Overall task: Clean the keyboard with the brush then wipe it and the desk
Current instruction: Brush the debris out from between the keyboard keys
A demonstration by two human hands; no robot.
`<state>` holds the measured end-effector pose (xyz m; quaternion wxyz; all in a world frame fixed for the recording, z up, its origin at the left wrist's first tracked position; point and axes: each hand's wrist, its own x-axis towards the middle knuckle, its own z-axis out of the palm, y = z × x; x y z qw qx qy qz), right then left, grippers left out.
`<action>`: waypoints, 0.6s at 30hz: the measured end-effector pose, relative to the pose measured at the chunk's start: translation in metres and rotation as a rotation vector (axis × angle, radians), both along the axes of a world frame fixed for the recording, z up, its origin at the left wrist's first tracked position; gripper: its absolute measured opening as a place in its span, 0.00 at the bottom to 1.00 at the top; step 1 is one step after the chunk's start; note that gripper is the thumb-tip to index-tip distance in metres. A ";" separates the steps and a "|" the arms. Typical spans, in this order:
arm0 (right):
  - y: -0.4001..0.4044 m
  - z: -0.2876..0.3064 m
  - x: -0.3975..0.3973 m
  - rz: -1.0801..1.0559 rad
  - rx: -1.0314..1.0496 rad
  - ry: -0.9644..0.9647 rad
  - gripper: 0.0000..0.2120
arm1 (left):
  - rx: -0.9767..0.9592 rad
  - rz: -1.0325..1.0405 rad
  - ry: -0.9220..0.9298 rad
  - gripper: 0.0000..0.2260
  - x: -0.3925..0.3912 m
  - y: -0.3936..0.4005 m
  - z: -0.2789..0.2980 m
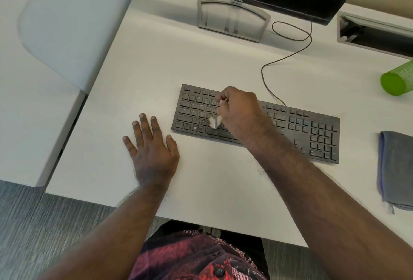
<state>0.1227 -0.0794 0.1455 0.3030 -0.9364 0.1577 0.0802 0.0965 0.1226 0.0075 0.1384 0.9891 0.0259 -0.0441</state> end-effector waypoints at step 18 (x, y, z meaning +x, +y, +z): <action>-0.012 0.003 -0.009 0.041 0.057 -0.059 0.08 | 0.000 -0.001 0.006 0.32 0.001 0.000 -0.001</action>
